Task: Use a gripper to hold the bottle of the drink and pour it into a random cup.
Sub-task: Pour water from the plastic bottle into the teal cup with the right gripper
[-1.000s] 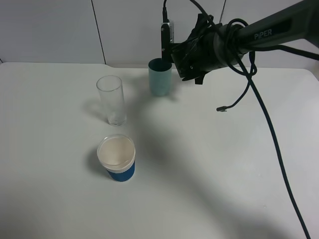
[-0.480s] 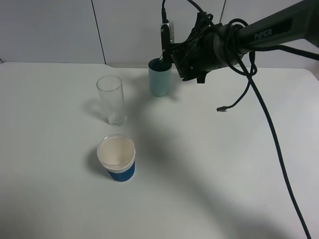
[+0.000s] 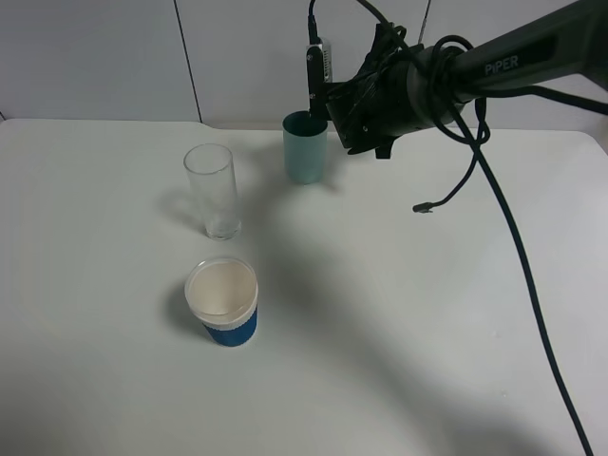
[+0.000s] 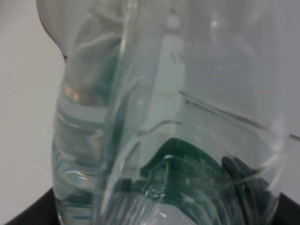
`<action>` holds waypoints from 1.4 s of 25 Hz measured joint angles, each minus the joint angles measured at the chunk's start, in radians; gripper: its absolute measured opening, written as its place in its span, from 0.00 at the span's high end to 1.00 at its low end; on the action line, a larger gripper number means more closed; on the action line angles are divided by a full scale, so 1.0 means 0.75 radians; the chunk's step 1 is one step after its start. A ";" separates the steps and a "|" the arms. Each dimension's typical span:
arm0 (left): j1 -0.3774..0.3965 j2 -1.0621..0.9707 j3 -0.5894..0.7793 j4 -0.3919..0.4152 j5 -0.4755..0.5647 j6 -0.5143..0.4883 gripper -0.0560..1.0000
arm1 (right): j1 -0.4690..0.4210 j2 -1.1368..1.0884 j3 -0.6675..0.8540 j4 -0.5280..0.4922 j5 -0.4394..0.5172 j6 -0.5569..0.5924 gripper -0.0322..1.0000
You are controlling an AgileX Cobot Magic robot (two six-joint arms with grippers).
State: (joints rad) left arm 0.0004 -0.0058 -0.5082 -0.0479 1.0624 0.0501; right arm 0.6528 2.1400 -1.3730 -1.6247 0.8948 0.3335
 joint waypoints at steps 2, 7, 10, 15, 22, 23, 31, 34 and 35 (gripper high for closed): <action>0.000 0.000 0.000 0.000 0.000 0.000 0.01 | 0.000 0.000 0.000 0.000 0.003 0.000 0.44; 0.000 0.000 0.000 0.000 0.000 0.000 0.01 | 0.000 0.000 0.000 0.000 0.005 0.000 0.44; 0.000 0.000 0.000 0.000 0.000 0.000 0.01 | 0.000 0.000 0.000 0.000 0.005 0.000 0.44; 0.000 0.000 0.000 0.000 0.000 0.000 0.01 | 0.000 0.000 0.000 0.000 0.005 0.000 0.44; 0.000 0.000 0.000 0.000 0.000 0.000 0.01 | 0.000 0.000 0.000 0.000 0.005 0.000 0.44; 0.000 0.000 0.000 0.000 0.000 0.000 0.01 | 0.000 0.000 0.000 0.000 0.005 0.000 0.44; 0.000 0.000 0.000 0.000 0.000 0.000 0.01 | 0.000 0.000 0.000 -0.001 0.005 0.000 0.44; 0.000 0.000 0.000 0.000 0.000 0.000 0.01 | 0.000 0.000 0.000 -0.001 0.005 0.000 0.44; 0.000 0.000 0.000 0.000 0.000 0.000 0.01 | 0.000 0.000 0.000 -0.001 0.005 0.000 0.44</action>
State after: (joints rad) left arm 0.0004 -0.0058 -0.5082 -0.0479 1.0624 0.0501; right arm 0.6528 2.1400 -1.3730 -1.6254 0.8989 0.3335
